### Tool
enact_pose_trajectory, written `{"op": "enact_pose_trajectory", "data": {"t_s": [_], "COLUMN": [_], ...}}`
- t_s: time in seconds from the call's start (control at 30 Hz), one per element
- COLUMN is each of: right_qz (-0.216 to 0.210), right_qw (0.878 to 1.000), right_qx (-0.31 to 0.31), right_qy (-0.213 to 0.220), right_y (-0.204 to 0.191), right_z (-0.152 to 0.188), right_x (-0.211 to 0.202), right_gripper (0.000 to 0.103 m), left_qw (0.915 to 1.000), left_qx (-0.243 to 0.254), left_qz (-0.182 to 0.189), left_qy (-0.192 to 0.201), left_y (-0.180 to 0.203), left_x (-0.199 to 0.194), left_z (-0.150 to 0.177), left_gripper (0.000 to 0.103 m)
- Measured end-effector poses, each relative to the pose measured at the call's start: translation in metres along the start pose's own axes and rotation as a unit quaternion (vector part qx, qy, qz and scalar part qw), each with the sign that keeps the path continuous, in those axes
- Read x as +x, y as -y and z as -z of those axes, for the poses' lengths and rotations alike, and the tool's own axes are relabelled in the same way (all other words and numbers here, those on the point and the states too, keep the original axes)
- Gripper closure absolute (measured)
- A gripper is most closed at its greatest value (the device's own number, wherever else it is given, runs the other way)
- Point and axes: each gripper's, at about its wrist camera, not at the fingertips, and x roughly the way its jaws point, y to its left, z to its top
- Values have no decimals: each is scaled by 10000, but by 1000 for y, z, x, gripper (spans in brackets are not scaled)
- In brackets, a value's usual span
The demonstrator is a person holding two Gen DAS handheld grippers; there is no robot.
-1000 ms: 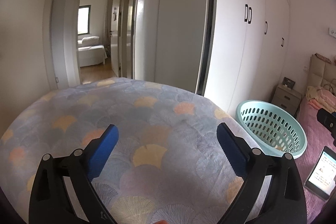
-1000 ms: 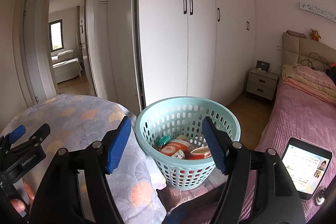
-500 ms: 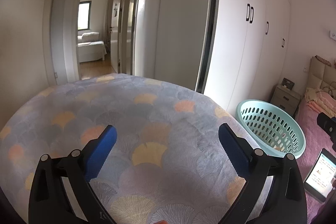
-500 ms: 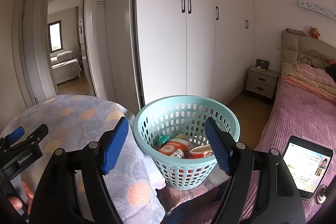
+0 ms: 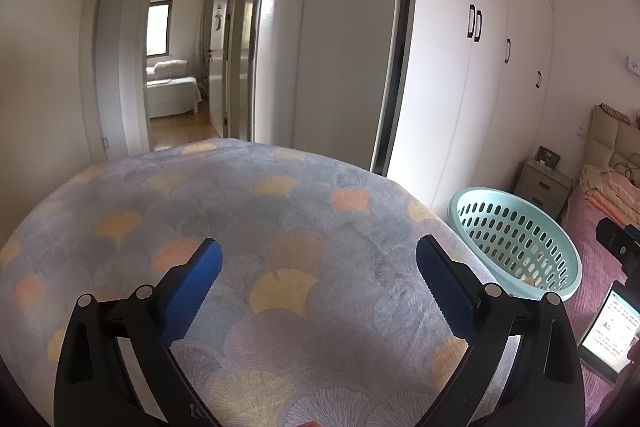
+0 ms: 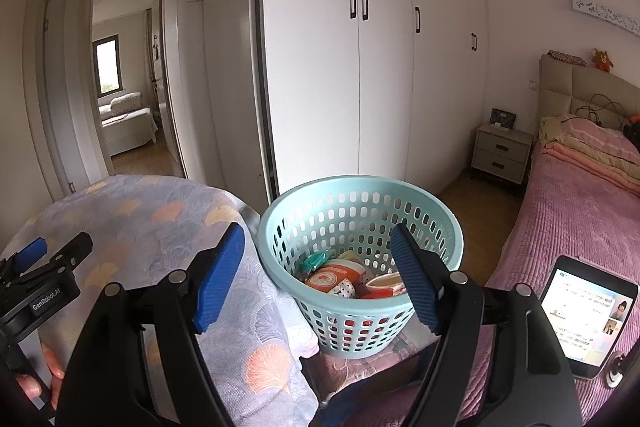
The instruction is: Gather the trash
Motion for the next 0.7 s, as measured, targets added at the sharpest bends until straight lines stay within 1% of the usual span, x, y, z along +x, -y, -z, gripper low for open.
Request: {"op": "enact_pose_trajectory", "data": {"t_s": [0.33,0.7], "right_qz": [-24,-57], "right_qw": [10000,10000], "right_qx": [-17,33], "right_qy": [-12,-40], "right_y": [-1,0], "right_z": [2,1], "right_x": [0,0], "right_gripper": [31,31], "left_qw": [9999,9999], "left_qx": [-123,-100], "left_qz": [13,19], "left_qy": [-55,-75], "left_y": [-4,-2], "left_x": [2,3], "left_z": [-1,-1], "left_gripper": [9,9]}}
